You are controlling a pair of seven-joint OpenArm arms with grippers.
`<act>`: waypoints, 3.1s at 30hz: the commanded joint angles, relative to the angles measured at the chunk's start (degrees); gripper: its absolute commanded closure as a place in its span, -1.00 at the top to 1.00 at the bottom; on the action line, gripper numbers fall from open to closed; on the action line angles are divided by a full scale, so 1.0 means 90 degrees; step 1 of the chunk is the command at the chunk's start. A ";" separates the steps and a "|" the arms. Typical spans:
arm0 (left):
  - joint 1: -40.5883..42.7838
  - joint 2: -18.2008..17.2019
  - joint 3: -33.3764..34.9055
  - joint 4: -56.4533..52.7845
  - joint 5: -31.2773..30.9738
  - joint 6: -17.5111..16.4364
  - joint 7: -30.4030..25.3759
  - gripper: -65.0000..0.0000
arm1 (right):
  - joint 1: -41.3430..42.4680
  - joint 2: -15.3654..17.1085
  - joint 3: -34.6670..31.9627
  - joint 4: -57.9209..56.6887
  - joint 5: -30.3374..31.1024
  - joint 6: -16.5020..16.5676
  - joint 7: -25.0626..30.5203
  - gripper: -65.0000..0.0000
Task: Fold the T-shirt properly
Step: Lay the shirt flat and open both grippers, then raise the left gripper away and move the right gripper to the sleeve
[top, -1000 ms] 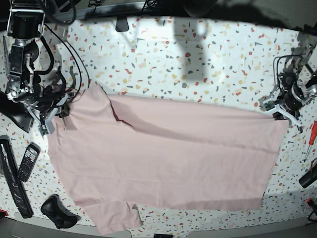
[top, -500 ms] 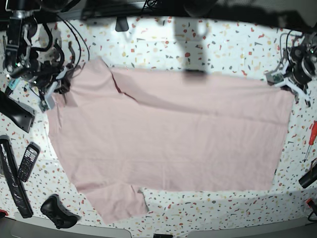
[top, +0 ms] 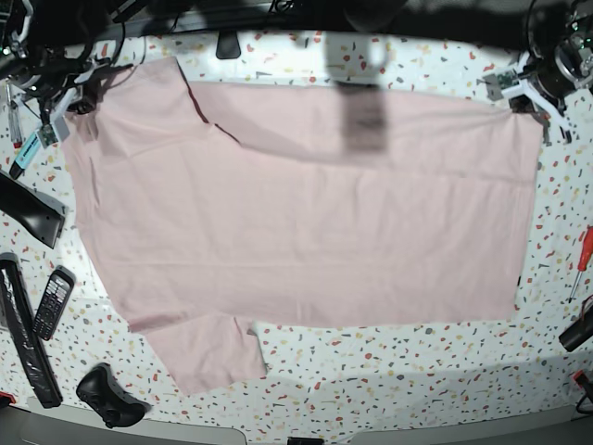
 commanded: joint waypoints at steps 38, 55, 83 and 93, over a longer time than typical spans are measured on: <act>0.0726 -0.0189 -0.1749 0.1081 -0.0325 0.0362 0.0525 -0.18 | 0.0085 0.0282 0.1741 0.0583 0.1877 0.0500 -0.0763 -0.52; 0.0697 0.0369 -0.5051 0.0172 -0.1996 0.0328 -0.0631 -0.18 | 0.1741 0.0279 0.1710 0.0583 0.2548 0.0495 -0.1423 -0.52; -0.0017 0.0709 -0.5787 -0.1180 -0.3274 -0.0549 -0.0478 -0.18 | 0.1999 0.0267 0.0546 0.0583 0.2518 0.0510 -0.2577 -0.52; -0.0017 0.0709 -0.5787 -0.1180 -0.3271 -0.0549 -0.0452 -0.18 | 0.0481 0.0265 0.0546 0.0629 0.2905 0.0747 -0.2574 -0.52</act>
